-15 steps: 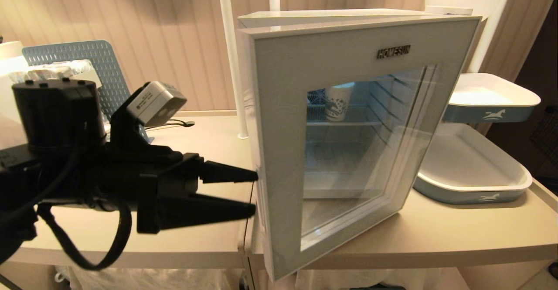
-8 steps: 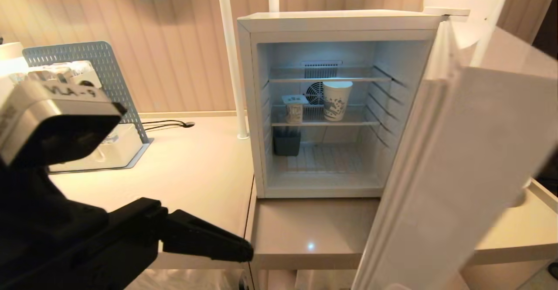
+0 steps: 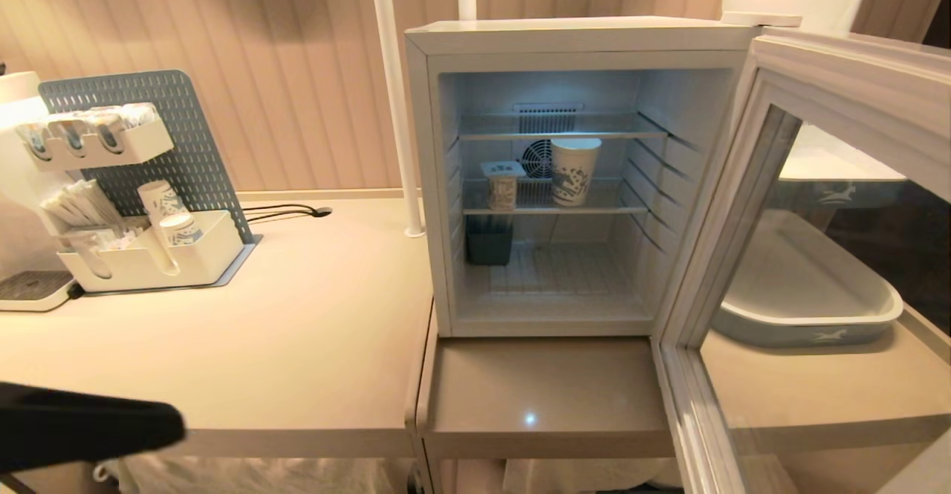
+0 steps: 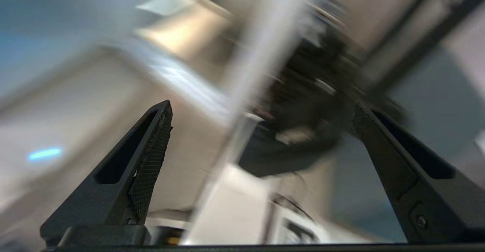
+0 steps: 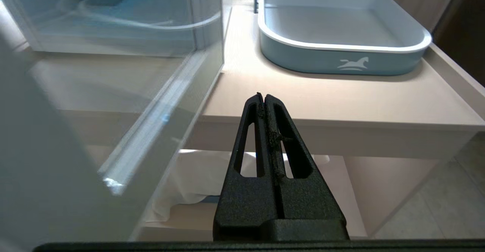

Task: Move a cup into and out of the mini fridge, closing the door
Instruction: Open the freezer door, then take the yoghurt out of the freezer

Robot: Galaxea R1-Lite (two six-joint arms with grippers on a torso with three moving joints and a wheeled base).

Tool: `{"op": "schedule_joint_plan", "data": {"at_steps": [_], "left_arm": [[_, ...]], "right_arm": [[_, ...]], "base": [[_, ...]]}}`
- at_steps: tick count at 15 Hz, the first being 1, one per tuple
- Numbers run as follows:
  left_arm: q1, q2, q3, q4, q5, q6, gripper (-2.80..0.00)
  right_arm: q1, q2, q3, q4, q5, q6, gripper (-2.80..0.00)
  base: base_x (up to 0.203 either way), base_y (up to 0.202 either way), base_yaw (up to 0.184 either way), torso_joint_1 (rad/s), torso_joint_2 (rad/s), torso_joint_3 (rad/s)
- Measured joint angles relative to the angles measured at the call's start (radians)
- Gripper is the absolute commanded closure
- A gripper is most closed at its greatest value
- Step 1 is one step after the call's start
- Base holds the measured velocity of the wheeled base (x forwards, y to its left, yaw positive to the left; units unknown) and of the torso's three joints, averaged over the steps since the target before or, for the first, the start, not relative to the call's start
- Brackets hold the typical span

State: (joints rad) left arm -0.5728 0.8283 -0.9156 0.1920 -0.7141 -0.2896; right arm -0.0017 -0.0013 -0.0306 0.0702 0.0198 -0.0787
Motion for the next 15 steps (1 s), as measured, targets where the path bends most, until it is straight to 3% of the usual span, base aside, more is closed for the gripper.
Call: {"op": "schedule_joint_plan", "data": {"at_steps": [1,2,3,4,6,7,8,9,11,15], "left_arm": [[0.019,-0.031,-0.068,0.088,0.086,-0.001,-2.80],[0.050,-0.059,-0.167,0.200,0.186,-0.005,-2.31],[0.080,-0.076,-0.257,0.296,0.274,-0.015,0.00],[0.118,-0.089,-0.332,0.381,0.369,-0.029,0.00],[0.254,-0.120,-0.449,0.557,0.621,-0.049,0.00],[0.324,-0.138,-0.501,0.635,0.716,-0.055,0.00],[0.375,-0.156,-0.555,0.703,0.768,-0.059,0.00],[0.427,-0.184,-0.618,0.797,0.791,-0.059,0.00],[0.485,-0.255,-0.699,0.945,0.772,-0.036,0.00],[0.541,-0.453,-0.689,1.071,0.730,0.076,0.00]], "right_arm": [[0.000,0.000,0.000,0.000,0.000,0.000,0.00],[-0.001,0.000,0.000,0.000,0.000,-0.001,0.00],[0.000,0.000,0.000,0.000,-0.001,0.000,0.00],[0.000,0.000,0.000,0.000,0.000,0.000,0.00],[0.000,0.000,0.000,0.000,-0.001,0.000,0.00],[0.000,0.000,0.000,0.001,-0.001,0.000,0.00],[0.000,0.000,0.000,0.001,-0.001,0.000,0.00],[0.000,0.000,0.000,0.001,-0.001,0.002,0.00],[0.000,0.000,0.000,0.006,-0.001,0.004,0.00],[0.000,0.000,-0.002,0.005,-0.001,0.006,0.00]], "base": [[0.000,0.000,0.000,0.000,0.00,0.000],[0.000,0.000,0.000,0.000,0.00,0.000],[0.000,0.000,0.000,0.000,0.00,0.000],[0.000,0.000,0.000,0.000,0.00,0.000],[0.000,0.000,0.000,0.000,0.00,0.000],[0.000,0.000,0.000,0.000,0.00,0.000],[0.000,0.000,0.000,0.000,0.00,0.000],[0.000,0.000,0.000,0.000,0.00,0.000],[0.000,0.000,0.000,0.000,0.00,0.000],[0.000,0.000,0.000,0.000,0.00,0.000]]}}
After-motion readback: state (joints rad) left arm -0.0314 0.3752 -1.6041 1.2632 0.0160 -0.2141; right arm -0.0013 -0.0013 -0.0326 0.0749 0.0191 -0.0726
